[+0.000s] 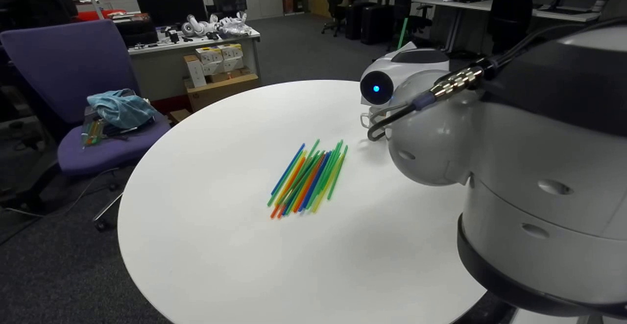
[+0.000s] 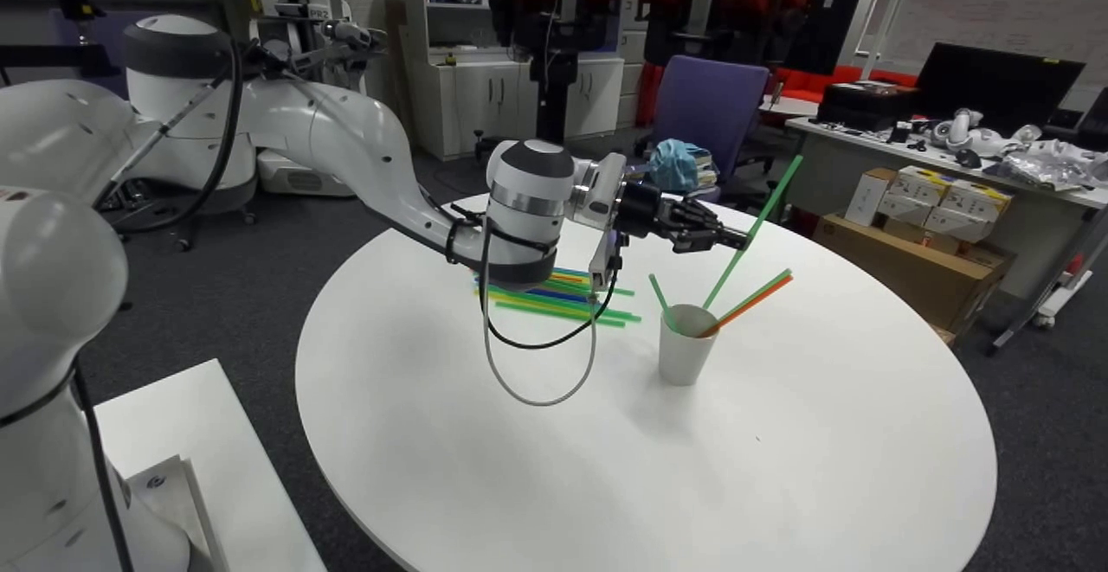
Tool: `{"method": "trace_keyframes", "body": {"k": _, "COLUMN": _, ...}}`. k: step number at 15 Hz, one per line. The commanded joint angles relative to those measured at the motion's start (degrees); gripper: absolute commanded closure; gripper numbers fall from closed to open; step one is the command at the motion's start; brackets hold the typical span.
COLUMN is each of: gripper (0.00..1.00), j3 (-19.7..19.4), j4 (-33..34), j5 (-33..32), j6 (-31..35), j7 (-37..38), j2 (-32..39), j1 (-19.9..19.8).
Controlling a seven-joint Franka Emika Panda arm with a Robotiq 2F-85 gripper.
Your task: Put one straw in the cup
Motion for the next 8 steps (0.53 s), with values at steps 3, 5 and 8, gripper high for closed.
{"method": "trace_keyframes", "body": {"k": 3, "gripper": 0.72, "j3": 0.2, "j4": 0.1, "j5": -1.9, "j6": -1.6, "j7": 1.9, "j2": 0.0, "j1": 0.7}}
{"method": "trace_keyframes", "body": {"k": 5, "gripper": 0.58, "j3": 0.3, "j4": 0.2, "j5": -1.8, "j6": -1.7, "j7": 1.8, "j2": 0.0, "j1": 0.6}}
{"method": "trace_keyframes", "body": {"k": 8, "gripper": 0.36, "j3": 0.3, "j4": 0.2, "j5": -1.8, "j6": -1.7, "j7": 1.8, "j2": 0.0, "j1": 0.6}}
